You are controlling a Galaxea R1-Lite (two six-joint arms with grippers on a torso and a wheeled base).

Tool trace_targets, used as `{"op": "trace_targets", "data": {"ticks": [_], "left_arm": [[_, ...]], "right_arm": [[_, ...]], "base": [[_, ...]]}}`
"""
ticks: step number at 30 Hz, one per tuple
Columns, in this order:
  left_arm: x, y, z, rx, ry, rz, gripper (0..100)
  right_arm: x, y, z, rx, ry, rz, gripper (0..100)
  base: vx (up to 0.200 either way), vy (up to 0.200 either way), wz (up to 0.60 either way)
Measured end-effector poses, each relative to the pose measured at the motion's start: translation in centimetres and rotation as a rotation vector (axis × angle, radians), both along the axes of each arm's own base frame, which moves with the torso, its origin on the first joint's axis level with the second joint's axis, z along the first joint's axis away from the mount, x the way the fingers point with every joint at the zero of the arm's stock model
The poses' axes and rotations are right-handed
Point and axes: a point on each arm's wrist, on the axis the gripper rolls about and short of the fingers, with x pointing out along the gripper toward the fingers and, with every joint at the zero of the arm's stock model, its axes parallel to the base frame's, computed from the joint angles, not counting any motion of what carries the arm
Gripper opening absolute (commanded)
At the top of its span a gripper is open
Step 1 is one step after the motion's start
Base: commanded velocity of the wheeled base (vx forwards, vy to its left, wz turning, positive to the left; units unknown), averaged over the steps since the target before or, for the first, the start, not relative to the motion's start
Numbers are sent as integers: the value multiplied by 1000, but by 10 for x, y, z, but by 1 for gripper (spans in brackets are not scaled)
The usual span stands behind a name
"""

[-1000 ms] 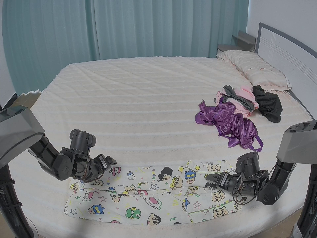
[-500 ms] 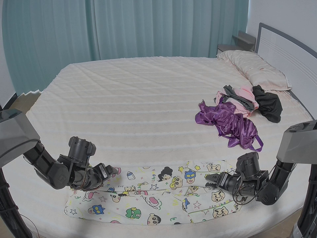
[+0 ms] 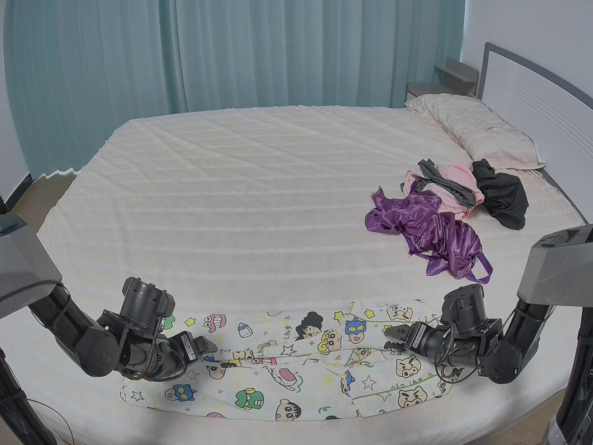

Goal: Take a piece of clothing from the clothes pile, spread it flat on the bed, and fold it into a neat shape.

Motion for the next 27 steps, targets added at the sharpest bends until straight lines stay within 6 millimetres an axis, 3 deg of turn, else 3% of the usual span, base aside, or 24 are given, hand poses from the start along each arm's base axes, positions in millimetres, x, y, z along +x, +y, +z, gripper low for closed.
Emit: {"op": "trace_targets", "data": {"ticks": [15, 22, 27], "left_arm": [[-12, 12, 23, -21, -74, 28, 100], [-6, 33, 31, 26, -122, 34, 100], [-3, 64, 31, 70, -137, -33, 100]], "right_arm": [[0, 0, 0, -1, 1, 0, 100], [-1, 0, 0, -3, 0, -3, 100], [-1, 0, 0, -11, -4, -12, 100]], "base": [[0, 0, 0], [0, 0, 0], [0, 0, 0]]}}
